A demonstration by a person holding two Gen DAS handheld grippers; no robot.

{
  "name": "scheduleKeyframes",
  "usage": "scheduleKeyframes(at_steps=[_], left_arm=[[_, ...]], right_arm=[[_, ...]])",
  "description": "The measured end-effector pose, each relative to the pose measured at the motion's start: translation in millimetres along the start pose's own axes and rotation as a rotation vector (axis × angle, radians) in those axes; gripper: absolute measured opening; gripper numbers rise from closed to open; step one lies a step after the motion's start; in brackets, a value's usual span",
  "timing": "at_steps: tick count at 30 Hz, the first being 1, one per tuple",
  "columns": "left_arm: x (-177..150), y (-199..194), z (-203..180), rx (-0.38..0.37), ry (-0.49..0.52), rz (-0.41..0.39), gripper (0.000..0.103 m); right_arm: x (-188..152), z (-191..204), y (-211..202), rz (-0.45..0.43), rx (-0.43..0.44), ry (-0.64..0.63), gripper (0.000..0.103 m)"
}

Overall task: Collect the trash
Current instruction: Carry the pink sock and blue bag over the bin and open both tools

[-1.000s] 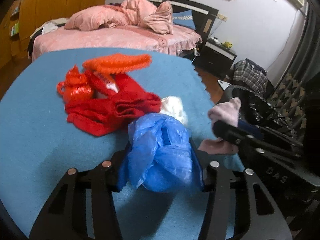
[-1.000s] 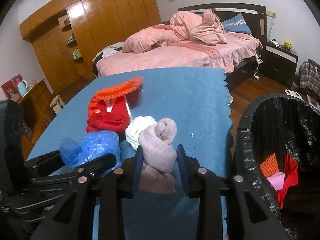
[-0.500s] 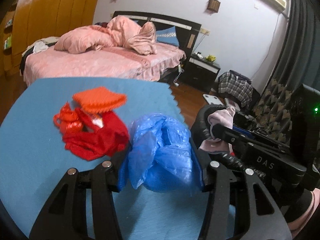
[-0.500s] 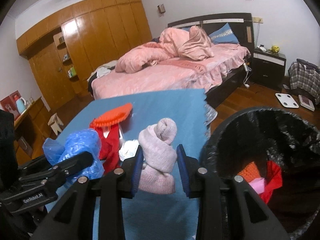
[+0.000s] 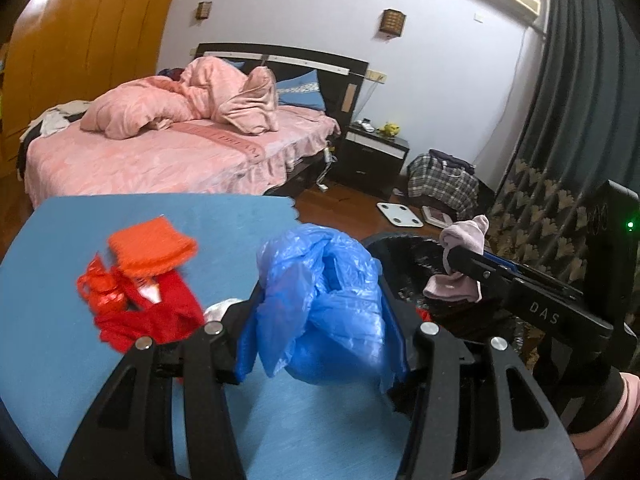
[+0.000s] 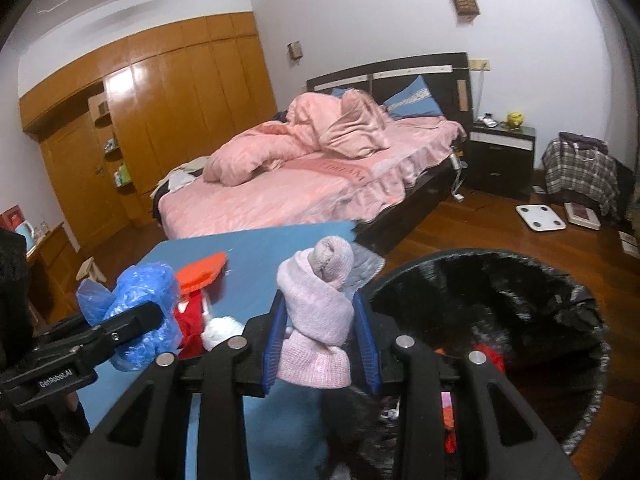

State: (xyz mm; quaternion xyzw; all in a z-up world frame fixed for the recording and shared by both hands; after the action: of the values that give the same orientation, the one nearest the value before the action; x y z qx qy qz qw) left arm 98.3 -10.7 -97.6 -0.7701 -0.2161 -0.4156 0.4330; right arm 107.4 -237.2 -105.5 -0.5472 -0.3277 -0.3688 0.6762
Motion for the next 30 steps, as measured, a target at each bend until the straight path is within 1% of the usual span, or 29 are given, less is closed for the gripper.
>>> scheduleKeyframes(at_steps=[11,17,25,30], left_arm=[[14.4,31.9,-54.9,-0.114,0.066,0.002,0.050],[21.6,50.3,-82.2,-0.164,0.104,0.000,0.050],[23.0,72.1,-112.0,-0.175,0.154,0.003,0.050],[18.2,91.4,-120.4,-0.188,0.156,0.032,0.050]], right_arm=[[3.9,-62.6,-19.2,-0.029,-0.117,0.060,0.033],[3.0,-92.4,-28.5,-0.042,-0.171,0.091,0.033],[-4.9,-120.2,-30.7,-0.029,-0.219,0.122,0.033],[-8.3,-131.3,-31.3,-0.023,-0.243,0.137,0.033]])
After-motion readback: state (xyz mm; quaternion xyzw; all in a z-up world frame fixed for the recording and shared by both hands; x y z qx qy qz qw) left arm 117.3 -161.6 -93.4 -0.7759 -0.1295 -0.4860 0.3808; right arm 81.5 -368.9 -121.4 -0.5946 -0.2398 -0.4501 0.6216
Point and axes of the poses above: each gripper's, at about its wrist camera, not at the fingertips, and y roughly the way its jaws point, z to its left, x to its top, the point moved 2 cm from there along y, roughly the way its jaws point, and after that the axes turned 5 degrees about -x, right-handed, at the moved point
